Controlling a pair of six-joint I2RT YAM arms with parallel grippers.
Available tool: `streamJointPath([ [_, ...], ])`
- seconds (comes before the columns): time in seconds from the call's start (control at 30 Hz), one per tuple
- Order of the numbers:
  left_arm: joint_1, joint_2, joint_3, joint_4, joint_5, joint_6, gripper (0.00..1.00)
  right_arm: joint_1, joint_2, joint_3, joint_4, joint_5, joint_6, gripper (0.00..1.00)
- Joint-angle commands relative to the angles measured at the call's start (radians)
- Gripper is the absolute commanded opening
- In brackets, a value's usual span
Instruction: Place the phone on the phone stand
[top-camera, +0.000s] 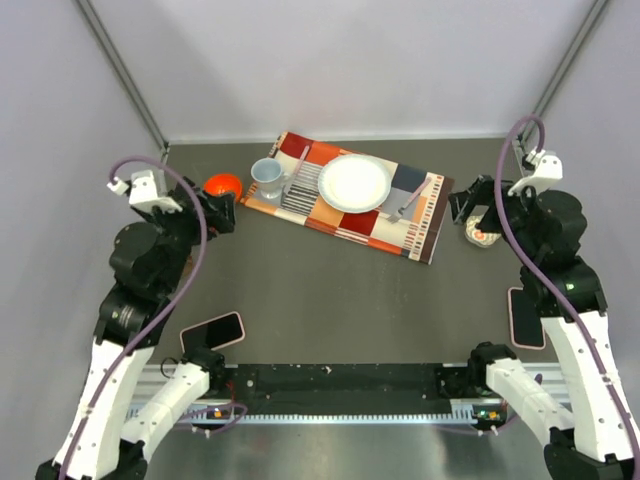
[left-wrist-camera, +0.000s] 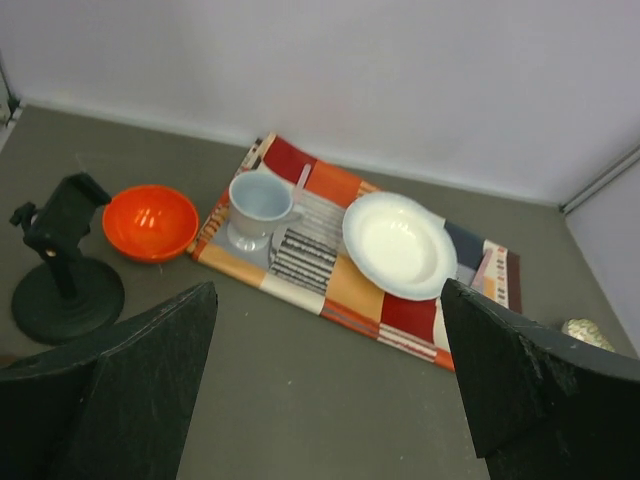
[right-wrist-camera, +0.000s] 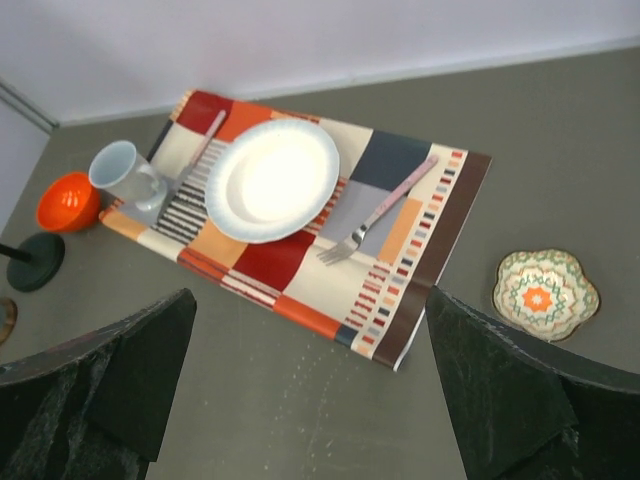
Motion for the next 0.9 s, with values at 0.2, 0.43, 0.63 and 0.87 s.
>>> streamJointPath([
  [0.2, 0.018, 0.193, -0.073, 0.031, -0.299, -0.021, 0.99, -0.003, 0.042, -0.059, -0.003, -0.159, 0.009, 0.99],
  [0.43, 0.315, 0.437, -0.056, 0.020, -0.219, -0.156, 0.99, -0.003, 0.034, -0.096, -0.003, -0.228, -0.017, 0.99],
  [0.63, 0.489, 0.567, -0.073, 0.103, -0.116, -0.202, 0.98, -0.002, 0.011, -0.102, 0.000, -0.301, -0.028, 0.99],
  [0.87, 0.604, 0.589, -0.089, 0.221, 0.117, -0.162, 0.91, -0.002, 0.003, -0.110, 0.010, -0.313, -0.039, 0.99],
])
